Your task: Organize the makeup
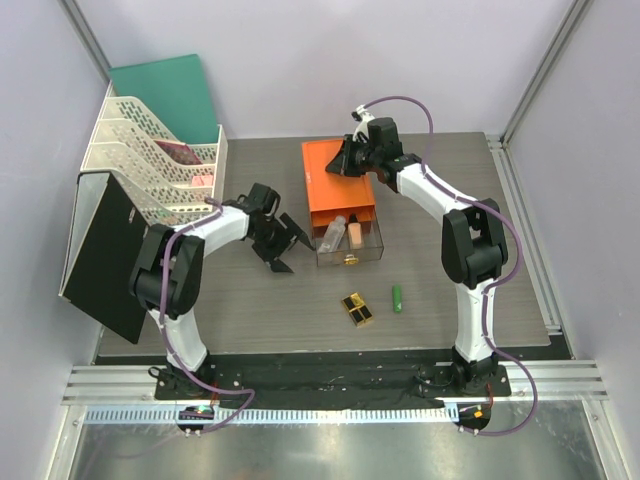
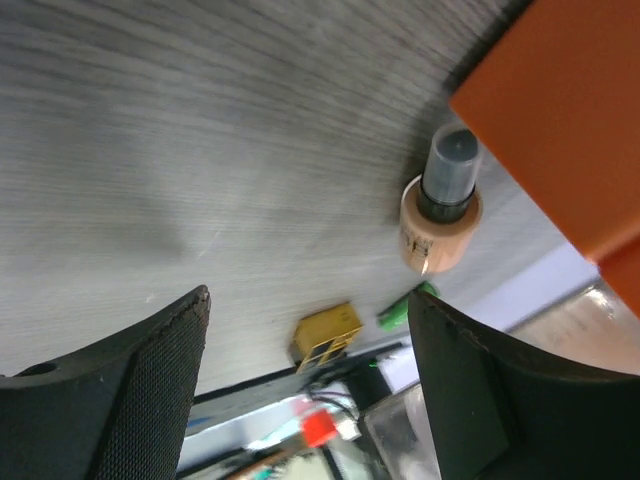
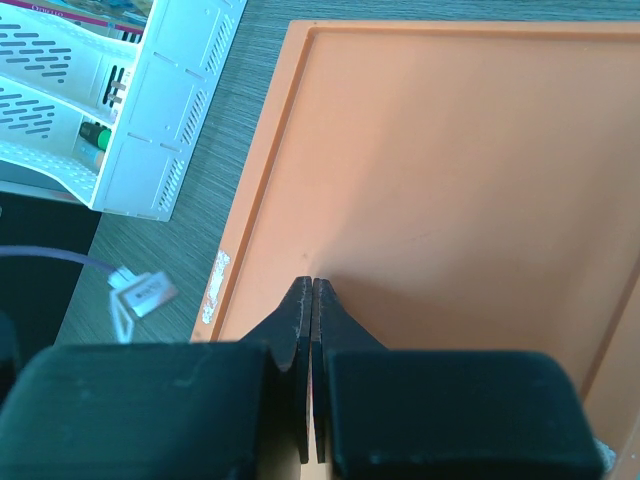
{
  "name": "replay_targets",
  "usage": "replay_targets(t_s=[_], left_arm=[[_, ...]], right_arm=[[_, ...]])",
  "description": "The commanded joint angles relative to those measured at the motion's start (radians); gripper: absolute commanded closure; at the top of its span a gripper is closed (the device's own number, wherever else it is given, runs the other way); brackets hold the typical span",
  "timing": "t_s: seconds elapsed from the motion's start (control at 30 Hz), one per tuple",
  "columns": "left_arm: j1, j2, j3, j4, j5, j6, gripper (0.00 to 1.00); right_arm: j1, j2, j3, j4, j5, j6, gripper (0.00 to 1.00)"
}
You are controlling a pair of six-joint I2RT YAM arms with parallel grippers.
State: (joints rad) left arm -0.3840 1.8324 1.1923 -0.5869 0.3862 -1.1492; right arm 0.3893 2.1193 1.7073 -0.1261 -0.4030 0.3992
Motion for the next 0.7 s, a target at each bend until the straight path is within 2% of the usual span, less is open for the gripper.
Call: replay_targets(t_s=[0.0,0.33,0.67], left_arm=[[-0.003,0.013,-0.106,0.28,0.129,-0.17,0.21],[-0.035,0.077,-0.077,0.417,0.158,-0.234,0.21],[-0.059,0.137,-0.048,0.46,0.16,-0.285,0.22]], right_arm=[[0.019,0.169,-0.112,-0.379,0.089,-0.06,0.99],[0.019,0.177,-0.1,-0.38,0.085,-0.059,0.99],[0.014,0.179,-0.103,-0.38,0.085,-0.062,0.99]])
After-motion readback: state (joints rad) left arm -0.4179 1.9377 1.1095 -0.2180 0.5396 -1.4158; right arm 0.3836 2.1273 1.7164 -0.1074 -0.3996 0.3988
